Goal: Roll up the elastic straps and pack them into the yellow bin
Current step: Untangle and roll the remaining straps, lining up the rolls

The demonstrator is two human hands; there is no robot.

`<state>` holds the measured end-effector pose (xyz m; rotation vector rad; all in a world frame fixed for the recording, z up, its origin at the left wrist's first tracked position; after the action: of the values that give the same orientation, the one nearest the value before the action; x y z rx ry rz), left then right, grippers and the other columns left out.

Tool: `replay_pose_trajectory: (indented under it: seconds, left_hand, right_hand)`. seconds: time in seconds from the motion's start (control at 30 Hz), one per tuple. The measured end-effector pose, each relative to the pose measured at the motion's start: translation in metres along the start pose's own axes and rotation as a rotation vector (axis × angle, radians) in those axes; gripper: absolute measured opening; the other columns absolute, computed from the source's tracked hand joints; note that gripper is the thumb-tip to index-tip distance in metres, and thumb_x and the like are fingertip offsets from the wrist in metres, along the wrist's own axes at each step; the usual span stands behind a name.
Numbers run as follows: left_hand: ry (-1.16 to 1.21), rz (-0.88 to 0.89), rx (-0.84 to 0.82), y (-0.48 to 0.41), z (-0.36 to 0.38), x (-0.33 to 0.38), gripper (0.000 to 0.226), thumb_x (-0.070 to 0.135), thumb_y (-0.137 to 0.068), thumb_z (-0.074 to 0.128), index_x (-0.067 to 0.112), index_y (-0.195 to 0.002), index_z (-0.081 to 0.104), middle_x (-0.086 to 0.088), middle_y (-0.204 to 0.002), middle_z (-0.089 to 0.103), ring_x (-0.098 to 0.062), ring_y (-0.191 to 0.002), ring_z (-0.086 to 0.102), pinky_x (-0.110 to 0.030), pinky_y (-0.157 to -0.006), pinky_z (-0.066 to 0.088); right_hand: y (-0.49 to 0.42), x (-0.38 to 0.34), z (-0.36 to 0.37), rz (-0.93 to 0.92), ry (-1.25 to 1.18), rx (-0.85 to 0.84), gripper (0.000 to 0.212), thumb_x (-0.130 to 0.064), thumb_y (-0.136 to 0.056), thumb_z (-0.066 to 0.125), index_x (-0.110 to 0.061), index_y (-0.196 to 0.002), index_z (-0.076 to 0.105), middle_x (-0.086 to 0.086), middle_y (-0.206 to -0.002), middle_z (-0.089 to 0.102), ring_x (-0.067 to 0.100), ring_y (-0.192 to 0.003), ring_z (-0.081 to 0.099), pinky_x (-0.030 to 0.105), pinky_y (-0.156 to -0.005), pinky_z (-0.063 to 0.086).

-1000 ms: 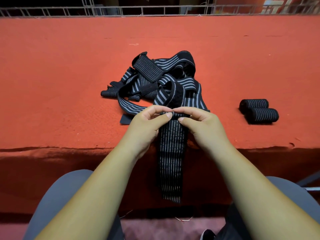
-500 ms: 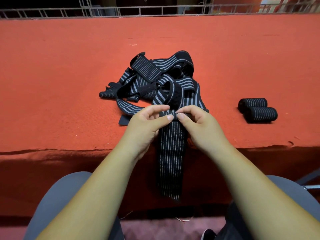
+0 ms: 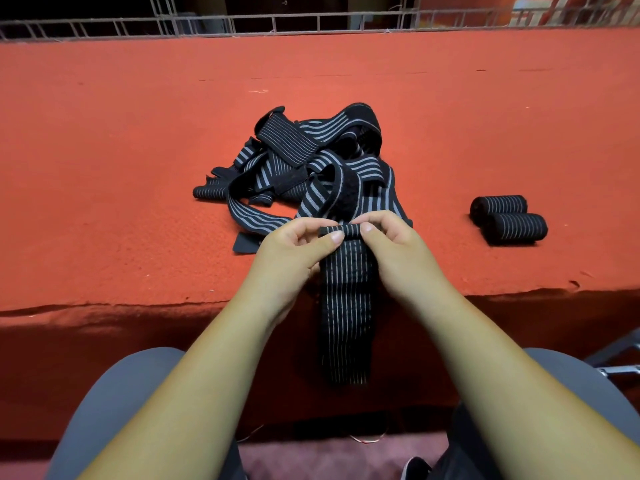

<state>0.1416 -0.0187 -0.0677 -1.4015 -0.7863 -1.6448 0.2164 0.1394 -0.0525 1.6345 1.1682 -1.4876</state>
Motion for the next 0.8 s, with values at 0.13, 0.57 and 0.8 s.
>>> replay_pose_trajectory:
  seconds: [0.13,0.57,0.8]
  left_hand:
    - [0.008,-0.009,0.038,0.001,0.000,0.000,0.014,0.014,-0.104,0.072,0.007,-0.113,0.079,-0.010,-0.091,0.079,-0.017,-0.080,0.073,-0.031,-0.076,0.055]
    - [-0.335,0.195,0.078,0.008,-0.006,0.023,0.031,0.013,-0.105,0.069,0.025,-0.133,0.077,0.013,-0.123,0.079,0.005,-0.119,0.069,-0.015,-0.105,0.049]
    - [-0.293,0.198,0.010,0.008,-0.003,0.022,0.040,-0.002,-0.102,0.066,0.026,-0.126,0.081,0.009,-0.112,0.082,-0.004,-0.106,0.073,-0.027,-0.102,0.055]
  right_hand:
    - [-0.001,0.003,0.004,0.014,-0.067,-0.034,0.018,-0.018,-0.110,0.058,-0.025,-0.118,0.072,-0.015,-0.088,0.073,0.004,-0.081,0.066,0.028,-0.078,0.051]
    - [0.004,0.001,0.004,-0.003,0.161,-0.039,0.033,-0.040,-0.116,0.045,-0.028,-0.138,0.066,-0.014,-0.127,0.074,0.002,-0.123,0.065,0.039,-0.116,0.048]
    - [0.005,-0.002,0.002,0.035,0.077,0.025,0.035,-0.043,-0.116,0.042,-0.031,-0.121,0.075,-0.012,-0.114,0.078,0.002,-0.111,0.070,0.031,-0.099,0.052]
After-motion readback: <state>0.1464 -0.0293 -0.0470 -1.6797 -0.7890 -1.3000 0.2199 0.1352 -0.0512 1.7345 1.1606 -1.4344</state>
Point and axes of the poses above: each hand's wrist, its own y-axis away from the middle knuckle, its own z-axis out of the palm, x = y × z, the point moved 6 cm from there along -y, towards the middle knuckle
